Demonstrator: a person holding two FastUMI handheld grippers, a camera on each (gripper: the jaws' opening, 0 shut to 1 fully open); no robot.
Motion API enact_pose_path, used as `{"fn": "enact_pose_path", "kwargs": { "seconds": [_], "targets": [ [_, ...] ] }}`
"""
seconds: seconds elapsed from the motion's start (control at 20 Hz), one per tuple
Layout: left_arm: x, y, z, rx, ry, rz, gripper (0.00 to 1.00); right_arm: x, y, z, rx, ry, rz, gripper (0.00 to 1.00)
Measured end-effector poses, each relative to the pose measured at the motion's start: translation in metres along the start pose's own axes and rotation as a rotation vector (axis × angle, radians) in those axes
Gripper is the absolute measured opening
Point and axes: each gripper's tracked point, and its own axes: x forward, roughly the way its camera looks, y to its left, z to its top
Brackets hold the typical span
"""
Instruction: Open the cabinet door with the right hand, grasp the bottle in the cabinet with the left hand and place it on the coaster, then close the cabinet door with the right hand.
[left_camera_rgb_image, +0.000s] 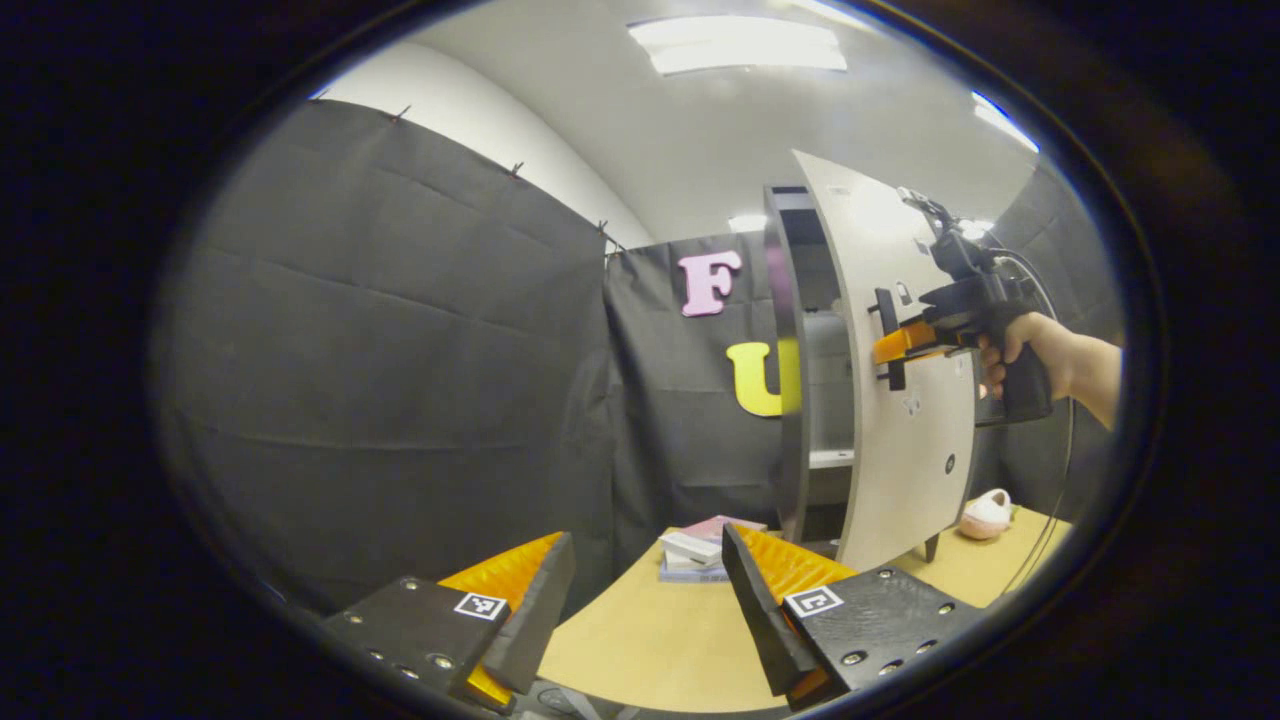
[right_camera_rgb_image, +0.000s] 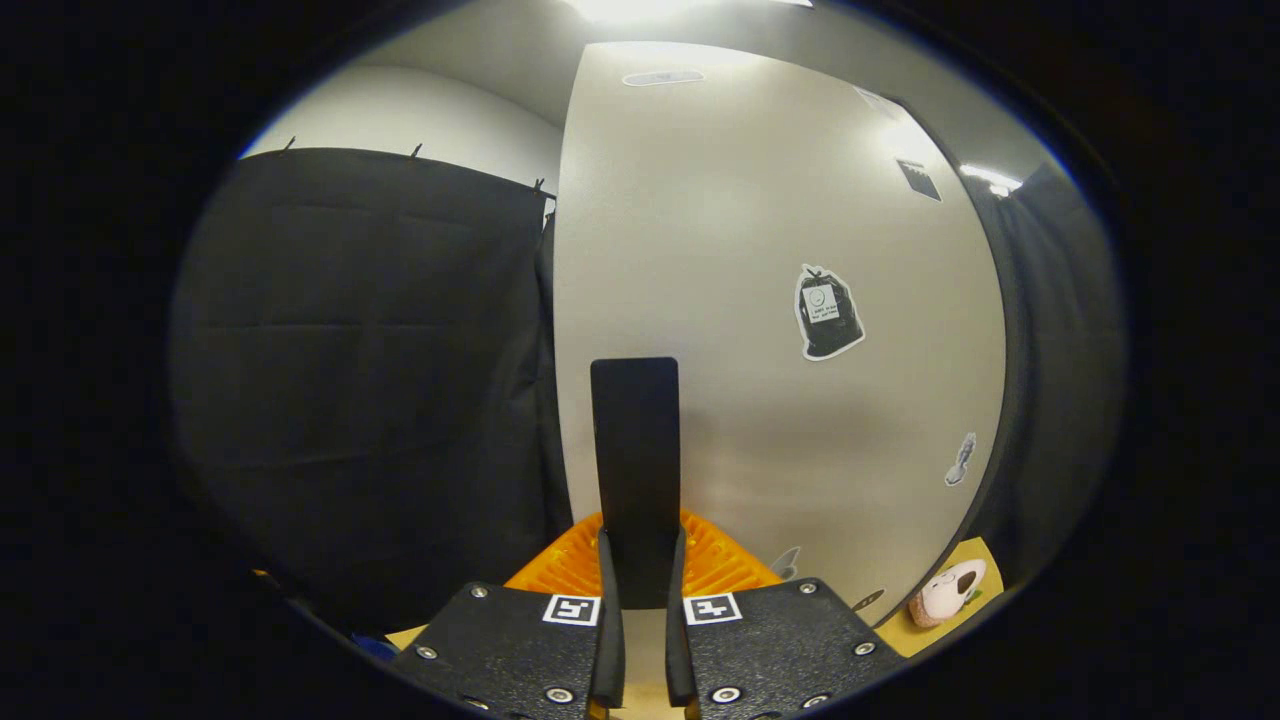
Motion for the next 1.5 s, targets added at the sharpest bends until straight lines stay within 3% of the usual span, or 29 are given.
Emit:
{"fn": "enact_pose_path", "kwargs": {
  "seconds": [0.05, 0.1, 0.2, 0.65, 0.7, 0.85, 0.9, 0.95, 1.0, 1.05, 1.1, 1.35, 1.5],
  "targets": [
    [0.002, -0.01, 0.001, -0.003, -0.002, -0.014, 0.89, 0.002, -0.003, 0.0, 0.002, -0.001, 0.012, 0.16],
    [0.004, -0.019, 0.003, -0.004, -0.003, -0.026, 0.85, 0.002, -0.004, -0.002, 0.004, 0.001, 0.026, 0.17],
    [0.009, -0.039, 0.006, -0.005, -0.006, -0.053, 0.89, -0.001, -0.01, -0.004, 0.004, -0.002, 0.049, 0.16],
    [0.02, -0.133, 0.014, -0.019, -0.016, -0.17, 0.85, -0.026, -0.028, -0.004, 0.004, -0.02, 0.081, 0.16],
    [0.022, -0.142, 0.015, -0.019, -0.019, -0.182, 0.89, -0.028, -0.03, -0.005, 0.005, -0.022, 0.082, 0.16],
    [0.026, -0.172, 0.016, -0.022, -0.023, -0.22, 0.85, -0.034, -0.036, -0.005, 0.006, -0.026, 0.081, 0.16],
    [0.028, -0.181, 0.016, -0.024, -0.023, -0.231, 0.89, -0.037, -0.038, -0.005, 0.006, -0.026, 0.079, 0.16],
    [0.029, -0.189, 0.016, -0.026, -0.023, -0.242, 0.85, -0.038, -0.04, -0.005, 0.006, -0.026, 0.077, 0.14],
    [0.031, -0.198, 0.017, -0.028, -0.023, -0.252, 0.89, -0.04, -0.042, -0.005, 0.007, -0.026, 0.076, 0.16],
    [0.031, -0.206, 0.017, -0.031, -0.023, -0.261, 0.85, -0.041, -0.045, -0.006, 0.008, -0.025, 0.074, 0.16],
    [0.031, -0.214, 0.017, -0.033, -0.023, -0.271, 0.89, -0.043, -0.047, -0.005, 0.009, -0.025, 0.071, 0.16],
    [0.033, -0.252, 0.019, -0.036, -0.023, -0.309, 0.89, -0.051, -0.058, -0.005, 0.003, -0.032, 0.056, 0.16],
    [0.031, -0.272, 0.019, -0.039, -0.019, -0.325, 0.81, -0.055, -0.068, -0.005, -0.002, -0.038, 0.028, 0.16]
  ]
}}
